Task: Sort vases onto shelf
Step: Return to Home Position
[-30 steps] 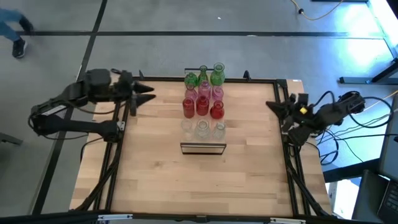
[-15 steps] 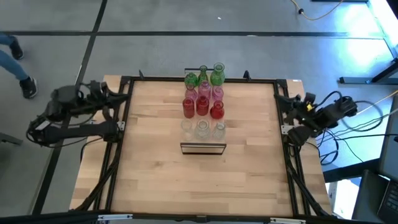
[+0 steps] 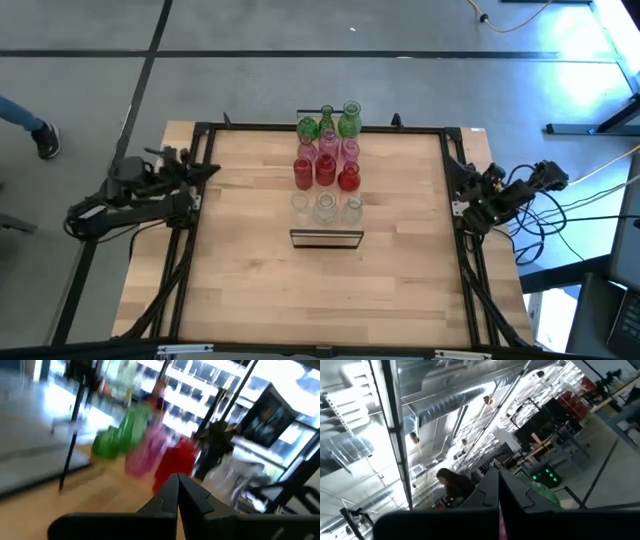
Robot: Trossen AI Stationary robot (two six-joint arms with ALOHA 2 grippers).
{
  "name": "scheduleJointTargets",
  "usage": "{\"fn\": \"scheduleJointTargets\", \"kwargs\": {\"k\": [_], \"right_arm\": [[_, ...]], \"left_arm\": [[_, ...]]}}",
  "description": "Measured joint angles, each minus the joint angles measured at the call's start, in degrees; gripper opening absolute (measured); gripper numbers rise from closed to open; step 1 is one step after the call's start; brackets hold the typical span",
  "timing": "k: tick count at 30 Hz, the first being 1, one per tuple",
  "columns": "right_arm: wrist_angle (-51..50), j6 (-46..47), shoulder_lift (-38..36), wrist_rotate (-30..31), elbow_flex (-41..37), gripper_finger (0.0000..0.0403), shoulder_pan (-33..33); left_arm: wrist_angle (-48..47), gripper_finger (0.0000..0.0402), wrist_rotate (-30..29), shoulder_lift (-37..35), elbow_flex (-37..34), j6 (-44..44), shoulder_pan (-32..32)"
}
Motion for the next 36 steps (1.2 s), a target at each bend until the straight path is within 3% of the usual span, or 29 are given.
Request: {"fn": "scheduleJointTargets", "kwargs": {"k": [3, 7, 17, 22, 28, 36], "right_arm": [[-0.83, -1.12, -1.09, 0.29, -0.40, 0.0001, 0.02], [-7.38, 4.32, -0.96, 1.64, -0.39, 0.0001, 0.04], [-41.42, 39.55, -0.86, -0.61, -0.39, 0.0001, 0.04], [-52.98, 46.13, -0.85, -3.00, -0.39, 0.0001, 0.04], [-66.18, 47.43, -0.85, -5.82, -0.39, 0.0001, 0.04], [-66.72, 44.80, -0.51, -4.78, -0.32, 0.0001, 0.02]], "left_arm": [[-1.37, 0.0000, 0.93, 0.11, -1.69, -0.65, 0.00], [6.55, 0.0000, 5.49, 0.06, -8.29, -4.07, 0.01], [37.09, 0.0000, 14.89, -0.04, -28.85, -15.11, 0.00], [33.00, 0.0000, 16.55, 0.07, -29.75, -16.29, -1.64], [32.03, 0.0000, 17.28, 1.20, -29.77, -15.11, -3.76], [31.93, 0.0000, 16.62, 2.99, -29.77, -3.24, -4.11]]}}
